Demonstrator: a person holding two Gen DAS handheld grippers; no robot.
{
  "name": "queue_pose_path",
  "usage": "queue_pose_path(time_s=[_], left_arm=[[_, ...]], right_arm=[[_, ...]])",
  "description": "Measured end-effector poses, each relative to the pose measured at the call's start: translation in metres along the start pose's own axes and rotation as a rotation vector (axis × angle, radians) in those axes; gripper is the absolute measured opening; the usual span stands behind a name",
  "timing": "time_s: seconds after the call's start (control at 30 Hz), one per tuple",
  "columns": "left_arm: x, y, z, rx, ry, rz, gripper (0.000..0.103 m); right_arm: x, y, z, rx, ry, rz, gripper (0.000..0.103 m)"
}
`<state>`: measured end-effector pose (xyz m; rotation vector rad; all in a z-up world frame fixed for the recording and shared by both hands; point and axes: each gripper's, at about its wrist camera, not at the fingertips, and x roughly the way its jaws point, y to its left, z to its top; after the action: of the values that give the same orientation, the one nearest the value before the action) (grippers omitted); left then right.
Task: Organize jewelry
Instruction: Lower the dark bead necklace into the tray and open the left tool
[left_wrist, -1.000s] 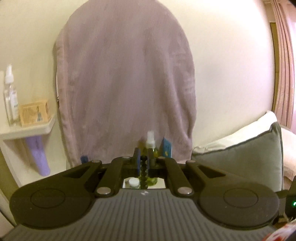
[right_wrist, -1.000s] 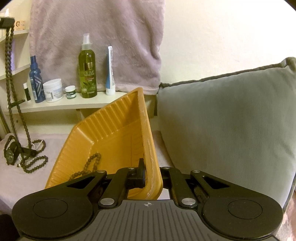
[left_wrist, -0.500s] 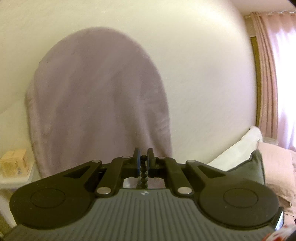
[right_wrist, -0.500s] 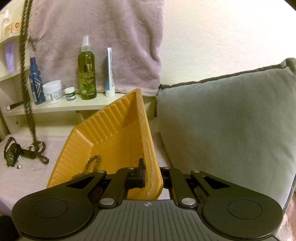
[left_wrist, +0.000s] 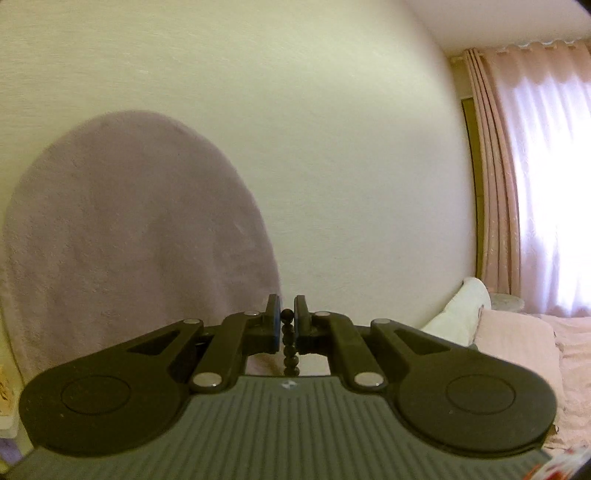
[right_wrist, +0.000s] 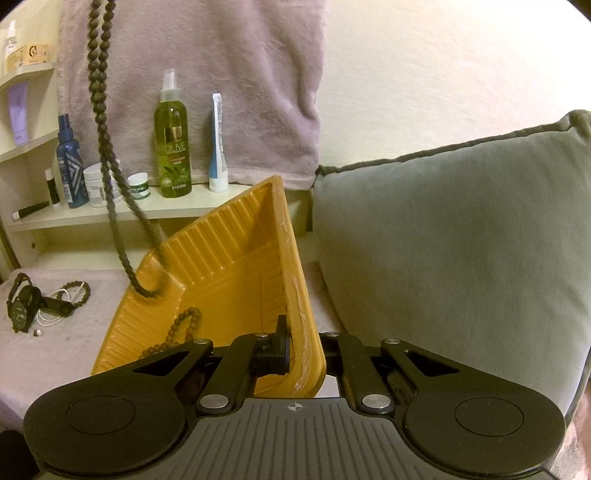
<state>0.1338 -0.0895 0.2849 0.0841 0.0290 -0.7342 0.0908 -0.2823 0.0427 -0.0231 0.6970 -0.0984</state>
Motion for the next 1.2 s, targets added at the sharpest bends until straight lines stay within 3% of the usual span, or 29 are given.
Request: queue_pose_path(time_s=[0.77,1.0,1.2], left_arm=[[0.063,-0.002,-0.172,-0.146,0.451,-0.045,0.006],[0.076,0.000,-0.207,-0.168,0.539,-0.050,0.006],[0.074,0.006,-0.221,-0.196,0.547,-0.028,0.011]], right_arm=[[0.003,-0.001,-0.002,0.007,0.012,0.000,0.006],[0.003,-0.001,-0.001,0.007,0.012,0.000,0.006],[0.002,0.000,-0.001,0.007,0.013,-0.001,0.006]])
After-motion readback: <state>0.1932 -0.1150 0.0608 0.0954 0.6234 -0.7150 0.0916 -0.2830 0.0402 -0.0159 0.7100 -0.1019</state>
